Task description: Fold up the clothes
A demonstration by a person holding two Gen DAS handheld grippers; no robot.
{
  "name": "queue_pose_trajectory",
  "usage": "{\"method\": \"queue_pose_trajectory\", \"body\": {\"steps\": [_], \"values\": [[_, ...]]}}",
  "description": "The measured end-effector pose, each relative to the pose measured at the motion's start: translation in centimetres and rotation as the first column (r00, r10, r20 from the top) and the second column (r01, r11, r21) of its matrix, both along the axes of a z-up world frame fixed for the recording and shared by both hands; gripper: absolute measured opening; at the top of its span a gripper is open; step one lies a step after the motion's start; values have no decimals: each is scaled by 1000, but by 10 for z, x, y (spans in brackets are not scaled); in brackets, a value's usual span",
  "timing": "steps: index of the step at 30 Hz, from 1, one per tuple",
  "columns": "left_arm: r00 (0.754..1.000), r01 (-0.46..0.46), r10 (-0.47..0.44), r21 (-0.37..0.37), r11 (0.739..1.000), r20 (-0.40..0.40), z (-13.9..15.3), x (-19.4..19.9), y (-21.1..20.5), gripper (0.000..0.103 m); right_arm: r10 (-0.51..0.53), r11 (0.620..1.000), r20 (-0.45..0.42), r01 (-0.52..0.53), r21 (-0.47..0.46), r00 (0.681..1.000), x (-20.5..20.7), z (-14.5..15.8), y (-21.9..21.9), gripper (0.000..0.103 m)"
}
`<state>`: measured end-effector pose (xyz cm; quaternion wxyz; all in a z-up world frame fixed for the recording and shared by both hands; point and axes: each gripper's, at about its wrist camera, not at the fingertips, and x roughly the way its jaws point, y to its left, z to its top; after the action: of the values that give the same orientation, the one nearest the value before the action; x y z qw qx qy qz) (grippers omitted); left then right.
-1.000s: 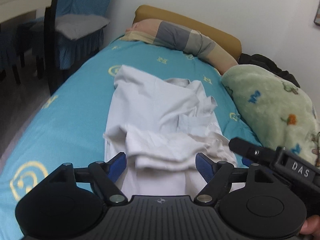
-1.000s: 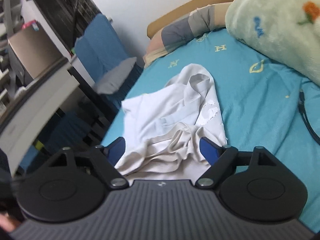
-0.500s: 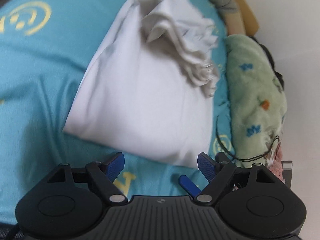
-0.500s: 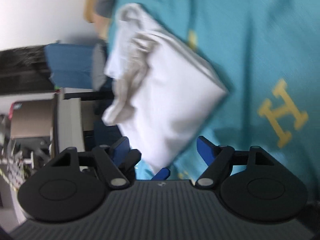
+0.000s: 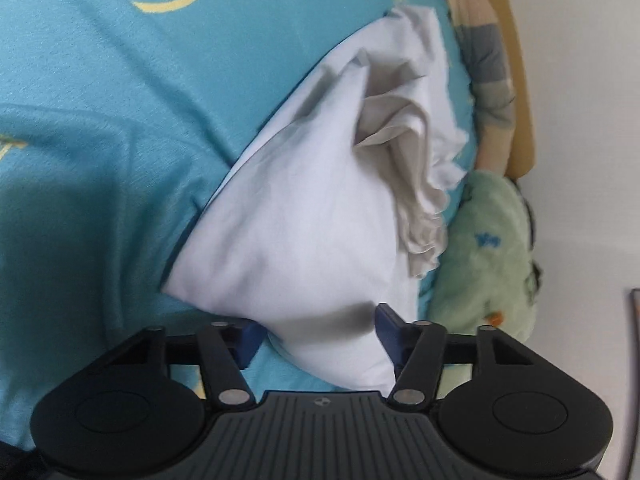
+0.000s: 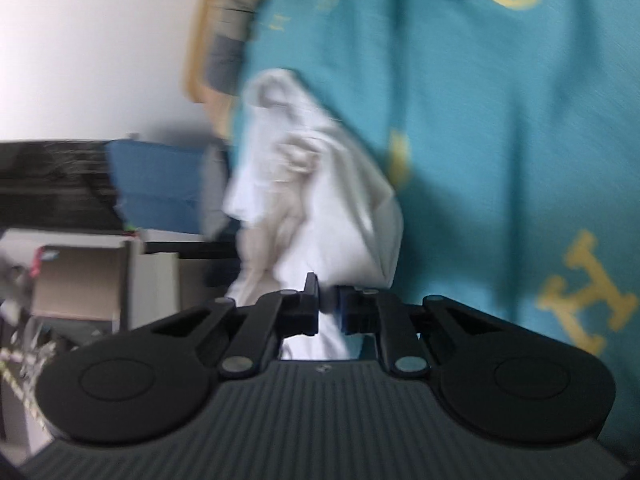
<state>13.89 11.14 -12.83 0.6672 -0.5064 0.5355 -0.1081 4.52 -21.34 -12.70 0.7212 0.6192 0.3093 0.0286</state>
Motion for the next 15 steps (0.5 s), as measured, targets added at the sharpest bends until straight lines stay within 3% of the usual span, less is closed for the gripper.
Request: {"method": "queue_pose_trajectory", "body": {"steps": [4,9,15], "values": [[992,-3,6,-24,1000,125,22,7,3,32,-10,999,126,14,-31,992,9,18,-3,11],[954,37,-42,23,999,296,57,15,2,15,-19,1000,170,16,20,985,27,31,-11,10],[905,67,-73,30,997,419,123,3,-7,9,17,998,252,-3,-58,968,16,91,-18,10]]}}
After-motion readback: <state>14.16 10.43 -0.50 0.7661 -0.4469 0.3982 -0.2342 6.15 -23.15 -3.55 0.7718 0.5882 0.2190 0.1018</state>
